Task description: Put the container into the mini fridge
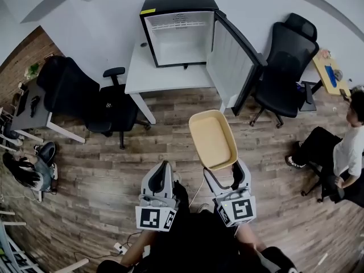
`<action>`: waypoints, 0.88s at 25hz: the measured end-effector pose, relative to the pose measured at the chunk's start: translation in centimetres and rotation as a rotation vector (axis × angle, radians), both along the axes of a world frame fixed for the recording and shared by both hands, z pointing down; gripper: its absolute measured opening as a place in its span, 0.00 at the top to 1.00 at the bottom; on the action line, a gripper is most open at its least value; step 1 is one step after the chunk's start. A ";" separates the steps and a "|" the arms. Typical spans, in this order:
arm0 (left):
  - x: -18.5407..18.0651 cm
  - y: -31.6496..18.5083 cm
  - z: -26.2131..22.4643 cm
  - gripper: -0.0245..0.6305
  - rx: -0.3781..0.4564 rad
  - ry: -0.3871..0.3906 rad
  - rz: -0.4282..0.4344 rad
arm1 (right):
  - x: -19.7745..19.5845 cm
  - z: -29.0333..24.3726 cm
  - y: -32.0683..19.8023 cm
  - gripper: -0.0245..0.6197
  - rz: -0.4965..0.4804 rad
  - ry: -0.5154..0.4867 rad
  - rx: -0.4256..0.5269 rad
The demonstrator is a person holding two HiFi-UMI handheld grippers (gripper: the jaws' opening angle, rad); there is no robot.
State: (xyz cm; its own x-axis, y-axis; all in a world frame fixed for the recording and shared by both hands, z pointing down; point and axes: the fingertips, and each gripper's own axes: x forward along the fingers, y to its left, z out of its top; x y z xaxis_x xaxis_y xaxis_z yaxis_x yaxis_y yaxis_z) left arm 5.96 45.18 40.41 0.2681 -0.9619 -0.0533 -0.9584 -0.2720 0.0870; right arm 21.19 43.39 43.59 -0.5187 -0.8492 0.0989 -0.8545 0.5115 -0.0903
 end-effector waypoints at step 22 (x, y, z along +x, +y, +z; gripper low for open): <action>-13.9 -22.7 -1.1 0.95 0.036 0.003 0.139 | -13.3 -0.6 -23.3 0.34 0.153 0.016 -0.025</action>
State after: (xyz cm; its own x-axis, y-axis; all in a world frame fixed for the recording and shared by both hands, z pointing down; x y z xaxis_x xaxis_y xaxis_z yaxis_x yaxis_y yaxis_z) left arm -7.91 22.47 39.26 0.3982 -0.9130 -0.0881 -0.9111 -0.4049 0.0776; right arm 7.90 20.06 43.00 -0.3814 -0.9155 0.1283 -0.9239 0.3727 -0.0868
